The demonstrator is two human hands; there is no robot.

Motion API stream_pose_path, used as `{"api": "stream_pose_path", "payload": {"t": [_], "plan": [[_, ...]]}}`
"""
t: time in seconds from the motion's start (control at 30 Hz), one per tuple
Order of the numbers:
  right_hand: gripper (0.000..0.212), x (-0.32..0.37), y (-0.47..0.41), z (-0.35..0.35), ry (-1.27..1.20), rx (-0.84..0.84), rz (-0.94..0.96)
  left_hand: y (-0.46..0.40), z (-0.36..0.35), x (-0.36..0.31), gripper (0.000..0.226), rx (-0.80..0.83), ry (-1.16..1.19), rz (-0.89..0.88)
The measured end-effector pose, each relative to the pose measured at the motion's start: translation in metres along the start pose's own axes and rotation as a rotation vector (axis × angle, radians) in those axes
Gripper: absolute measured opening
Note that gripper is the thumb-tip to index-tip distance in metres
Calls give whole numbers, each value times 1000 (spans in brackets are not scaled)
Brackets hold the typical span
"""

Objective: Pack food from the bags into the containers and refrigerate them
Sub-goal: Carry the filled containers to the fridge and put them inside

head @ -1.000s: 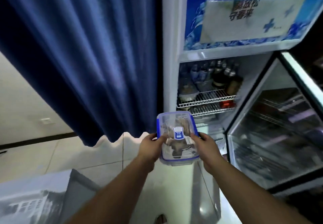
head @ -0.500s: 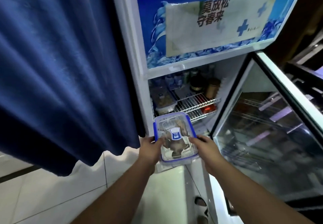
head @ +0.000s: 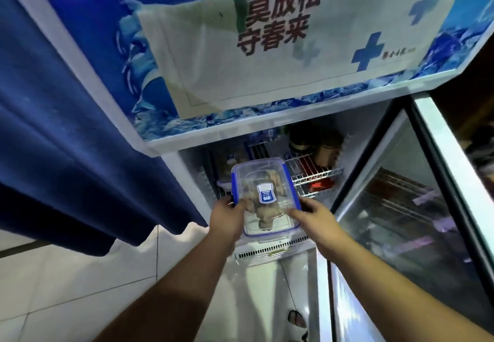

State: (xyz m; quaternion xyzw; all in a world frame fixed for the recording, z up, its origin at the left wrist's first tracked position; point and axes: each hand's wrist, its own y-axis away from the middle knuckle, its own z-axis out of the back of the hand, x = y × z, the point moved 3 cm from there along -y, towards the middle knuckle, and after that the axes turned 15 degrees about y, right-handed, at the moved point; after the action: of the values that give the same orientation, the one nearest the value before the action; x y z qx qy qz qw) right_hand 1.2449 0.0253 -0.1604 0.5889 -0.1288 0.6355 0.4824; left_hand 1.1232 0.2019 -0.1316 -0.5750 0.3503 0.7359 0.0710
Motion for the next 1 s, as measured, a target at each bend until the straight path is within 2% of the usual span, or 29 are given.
{"api": "stream_pose_path", "payload": {"t": [0.1, 0.3, 0.5, 0.7, 0.77, 0.87, 1.0], "plan": [[23, -14, -8, 16, -56, -31, -26, -7, -23, 7, 17, -12, -26, 30], [29, -35, -33, 31, -108, -167, -67, -29, -56, 14, 5, -20, -51, 26], [31, -25, -99, 38, -136, -214, -49, -80, -90, 7, 27, -27, -36, 2], [37, -17, -173, 42, 6, -286, 25, -131, -113, 5, 25, -31, -194, 50], [29, -19, -198, 40, 60, -314, 15, -148, -122, 5, 6, 16, -211, -12], [20, -24, -231, 36, 115, -301, -12, -174, -135, 7, 31, 61, -380, -151], [25, -26, -260, 31, 209, -249, 64, -196, -146, 14, 34, 2, -637, -263]]}}
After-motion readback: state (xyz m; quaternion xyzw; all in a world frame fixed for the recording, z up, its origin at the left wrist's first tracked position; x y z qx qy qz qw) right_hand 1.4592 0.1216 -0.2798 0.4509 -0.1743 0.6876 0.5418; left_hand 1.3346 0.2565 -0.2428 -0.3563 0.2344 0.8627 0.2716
